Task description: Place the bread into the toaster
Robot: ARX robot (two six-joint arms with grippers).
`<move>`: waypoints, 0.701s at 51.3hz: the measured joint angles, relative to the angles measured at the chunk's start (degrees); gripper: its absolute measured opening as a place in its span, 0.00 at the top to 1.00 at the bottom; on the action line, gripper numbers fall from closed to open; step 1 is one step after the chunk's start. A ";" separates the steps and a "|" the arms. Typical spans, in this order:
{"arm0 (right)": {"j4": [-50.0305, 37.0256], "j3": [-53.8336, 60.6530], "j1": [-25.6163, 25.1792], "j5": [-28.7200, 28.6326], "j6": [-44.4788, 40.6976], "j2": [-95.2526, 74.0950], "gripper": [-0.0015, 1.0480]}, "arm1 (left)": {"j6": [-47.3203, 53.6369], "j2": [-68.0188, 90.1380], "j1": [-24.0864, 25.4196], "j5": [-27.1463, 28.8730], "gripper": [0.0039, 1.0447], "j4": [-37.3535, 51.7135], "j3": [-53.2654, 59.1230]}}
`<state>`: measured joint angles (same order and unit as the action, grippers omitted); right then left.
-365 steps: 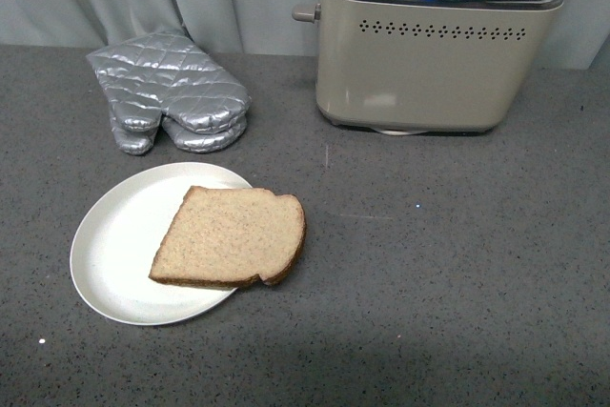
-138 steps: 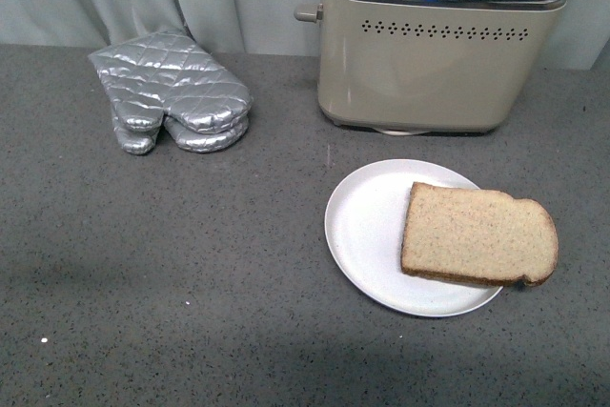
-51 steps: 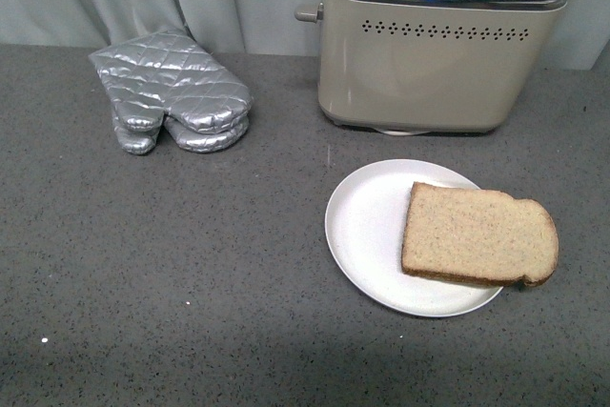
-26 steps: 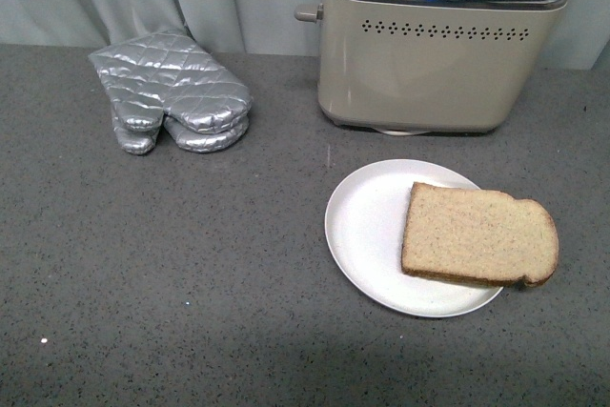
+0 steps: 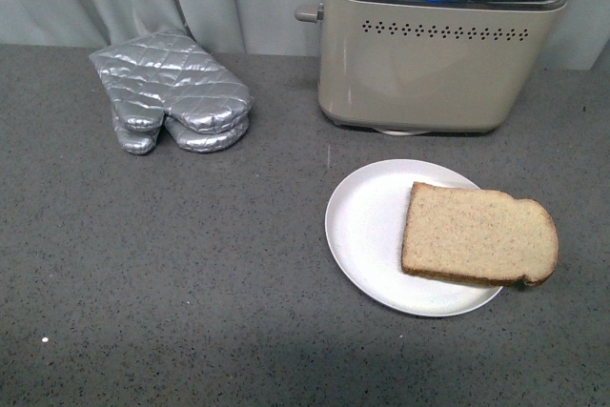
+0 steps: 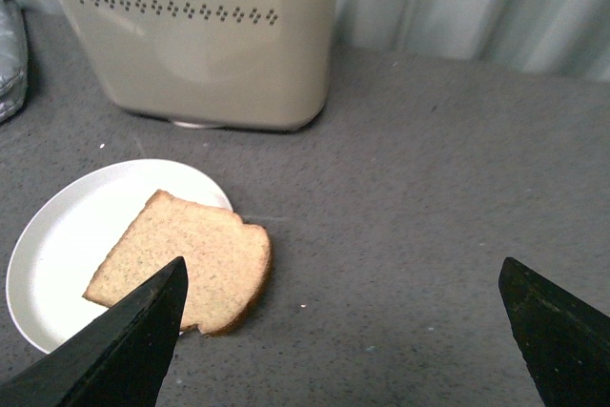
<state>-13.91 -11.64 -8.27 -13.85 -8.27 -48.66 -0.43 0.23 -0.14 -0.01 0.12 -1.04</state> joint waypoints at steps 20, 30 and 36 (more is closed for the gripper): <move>3.98 -20.74 -0.87 -12.09 12.28 -45.72 0.09 | 0.13 0.00 0.00 0.00 0.06 0.00 0.00; 6.49 -25.57 0.00 -12.70 14.16 -54.16 0.09 | 0.13 0.00 0.00 0.00 0.06 0.00 0.00; 7.39 -27.78 1.73 -12.24 15.30 -59.12 0.09 | 0.13 0.00 0.00 0.00 0.06 0.00 0.00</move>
<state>-6.52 -39.42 -6.55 -26.09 7.03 -107.79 -0.30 0.23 -0.14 -0.01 0.12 -1.04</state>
